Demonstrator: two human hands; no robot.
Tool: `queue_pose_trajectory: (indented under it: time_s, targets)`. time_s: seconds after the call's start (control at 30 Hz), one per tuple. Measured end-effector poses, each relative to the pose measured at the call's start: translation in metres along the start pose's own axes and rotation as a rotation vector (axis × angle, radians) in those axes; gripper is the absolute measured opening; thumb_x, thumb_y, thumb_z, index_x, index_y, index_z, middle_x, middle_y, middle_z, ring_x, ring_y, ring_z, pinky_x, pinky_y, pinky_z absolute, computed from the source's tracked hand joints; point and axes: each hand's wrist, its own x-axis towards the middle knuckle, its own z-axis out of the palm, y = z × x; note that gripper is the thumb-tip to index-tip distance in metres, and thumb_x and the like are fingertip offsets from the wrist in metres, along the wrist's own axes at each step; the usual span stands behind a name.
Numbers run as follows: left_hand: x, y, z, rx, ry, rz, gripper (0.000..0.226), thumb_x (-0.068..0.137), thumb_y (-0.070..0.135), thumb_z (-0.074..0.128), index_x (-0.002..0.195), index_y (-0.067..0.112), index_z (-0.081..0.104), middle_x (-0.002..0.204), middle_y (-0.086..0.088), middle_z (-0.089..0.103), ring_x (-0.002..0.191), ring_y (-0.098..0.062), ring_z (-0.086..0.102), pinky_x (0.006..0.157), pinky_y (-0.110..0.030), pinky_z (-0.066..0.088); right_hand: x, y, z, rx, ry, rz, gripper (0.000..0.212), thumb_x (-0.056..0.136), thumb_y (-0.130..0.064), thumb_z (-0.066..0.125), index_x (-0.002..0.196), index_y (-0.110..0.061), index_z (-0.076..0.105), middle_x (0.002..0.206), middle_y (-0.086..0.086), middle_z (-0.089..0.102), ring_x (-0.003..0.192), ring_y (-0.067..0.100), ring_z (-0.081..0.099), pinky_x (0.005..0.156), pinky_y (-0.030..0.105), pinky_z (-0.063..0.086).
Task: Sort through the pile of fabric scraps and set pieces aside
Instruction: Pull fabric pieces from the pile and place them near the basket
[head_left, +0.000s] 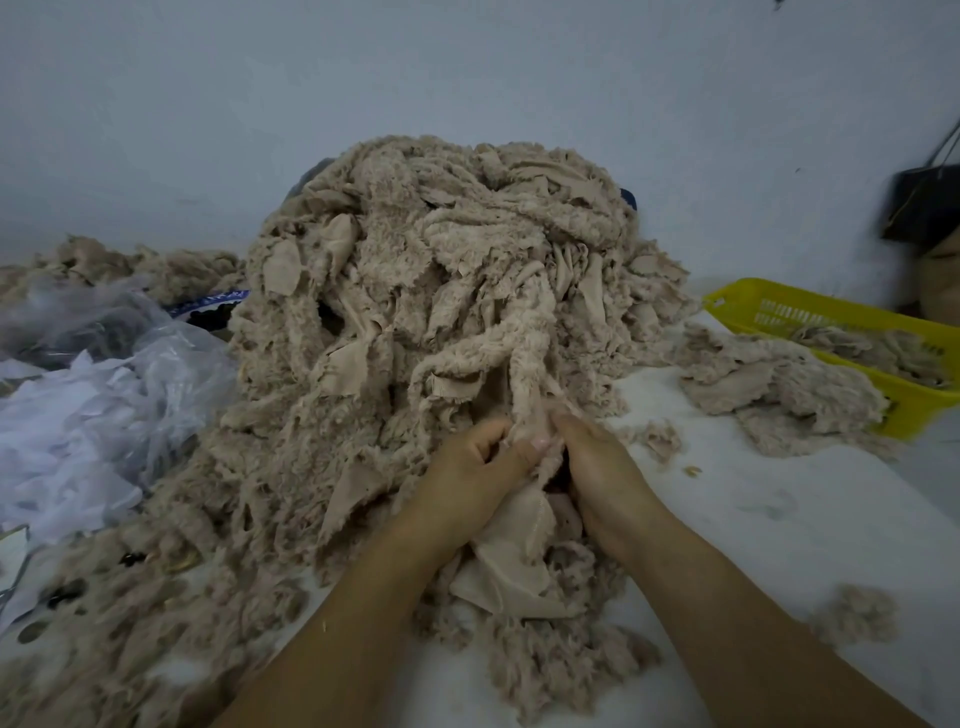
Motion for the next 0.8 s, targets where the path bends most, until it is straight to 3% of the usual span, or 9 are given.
queue_pose_trajectory:
  time_s: [0.1, 0.2, 0.27, 0.37, 0.47, 0.53, 0.63, 0.7, 0.8]
  targets:
    - [0.000, 0.001, -0.004, -0.038, 0.016, -0.007, 0.025, 0.090, 0.045, 0.063, 0.072, 0.029, 0.069, 0.067, 0.009, 0.064, 0.062, -0.007, 0.058, 0.054, -0.020, 0.046, -0.001, 0.000, 0.001, -0.048, 0.080, -0.066, 0.039, 0.105, -0.041, 0.038, 0.112, -0.018, 0.070, 0.101, 0.009, 0.074, 0.092, 0.028, 0.071, 0.085, 0.046, 0.058]
    - [-0.001, 0.001, -0.004, -0.058, 0.036, 0.001, 0.032, 0.093, 0.046, 0.058, 0.068, 0.029, 0.068, 0.065, 0.011, 0.064, 0.060, -0.004, 0.060, 0.054, -0.018, 0.045, -0.001, -0.001, 0.003, -0.027, 0.189, -0.044, 0.041, 0.104, -0.043, 0.039, 0.089, -0.016, 0.066, 0.067, 0.000, 0.065, 0.056, 0.016, 0.060, 0.058, 0.034, 0.048]
    - [-0.001, 0.002, -0.003, -0.080, 0.063, -0.006, 0.032, 0.090, 0.048, 0.060, 0.066, 0.027, 0.064, 0.068, 0.005, 0.064, 0.064, -0.009, 0.061, 0.055, -0.018, 0.047, 0.002, -0.002, 0.000, -0.006, 0.250, -0.033, 0.044, 0.105, -0.041, 0.039, 0.075, -0.015, 0.059, 0.055, -0.001, 0.053, 0.047, 0.014, 0.047, 0.052, 0.033, 0.038]
    - [0.003, 0.003, -0.014, -0.302, 0.191, -0.065, 0.031, 0.083, 0.049, 0.065, 0.091, 0.021, 0.075, 0.101, -0.014, 0.074, 0.091, -0.029, 0.071, 0.076, -0.037, 0.060, 0.008, -0.006, -0.018, 0.022, 0.351, -0.069, 0.047, 0.107, -0.035, 0.032, 0.068, -0.015, 0.050, 0.053, 0.000, 0.044, 0.044, 0.013, 0.036, 0.048, 0.031, 0.029]
    - [0.005, 0.006, -0.021, -0.423, 0.245, -0.100, 0.029, 0.084, 0.045, 0.065, 0.100, 0.025, 0.078, 0.109, -0.012, 0.075, 0.104, -0.030, 0.071, 0.088, -0.043, 0.059, 0.006, -0.007, -0.028, 0.015, 0.332, -0.109, 0.060, 0.105, -0.049, 0.033, 0.062, -0.014, 0.056, 0.047, -0.002, 0.048, 0.037, 0.010, 0.040, 0.043, 0.027, 0.032]
    - [0.004, 0.006, -0.016, -0.409, 0.206, -0.129, 0.031, 0.080, 0.047, 0.067, 0.099, 0.024, 0.079, 0.108, -0.011, 0.076, 0.103, -0.030, 0.071, 0.087, -0.040, 0.059, 0.001, -0.006, -0.016, -0.024, 0.196, -0.069, 0.074, 0.099, -0.064, 0.032, 0.055, -0.017, 0.068, 0.050, 0.001, 0.060, 0.040, 0.011, 0.053, 0.042, 0.025, 0.040]
    - [0.002, 0.004, -0.009, -0.378, 0.082, -0.181, 0.036, 0.080, 0.045, 0.070, 0.102, 0.017, 0.077, 0.107, -0.013, 0.075, 0.102, -0.028, 0.071, 0.088, -0.037, 0.059, -0.006, -0.001, 0.003, -0.046, -0.072, -0.046, 0.067, 0.078, -0.084, 0.046, 0.096, -0.028, 0.079, 0.095, 0.002, 0.077, 0.088, 0.015, 0.073, 0.077, 0.032, 0.056]
    - [-0.002, 0.005, -0.007, -0.300, -0.037, -0.176, 0.044, 0.079, 0.049, 0.070, 0.100, 0.011, 0.074, 0.097, -0.010, 0.073, 0.088, -0.025, 0.068, 0.078, -0.031, 0.055, -0.009, -0.002, 0.006, 0.023, -0.160, -0.025, 0.056, 0.083, -0.069, 0.059, 0.112, -0.024, 0.074, 0.111, 0.003, 0.075, 0.103, 0.018, 0.071, 0.088, 0.034, 0.054]
    - [-0.005, 0.004, -0.004, -0.090, -0.211, -0.159, 0.049, 0.079, 0.058, 0.067, 0.089, 0.010, 0.062, 0.080, -0.007, 0.052, 0.075, -0.020, 0.047, 0.071, -0.034, 0.039, -0.009, -0.008, 0.000, 0.137, -0.130, 0.033, 0.025, 0.095, -0.030, 0.057, 0.090, -0.012, 0.074, 0.085, 0.011, 0.073, 0.072, 0.019, 0.071, 0.059, 0.027, 0.055]
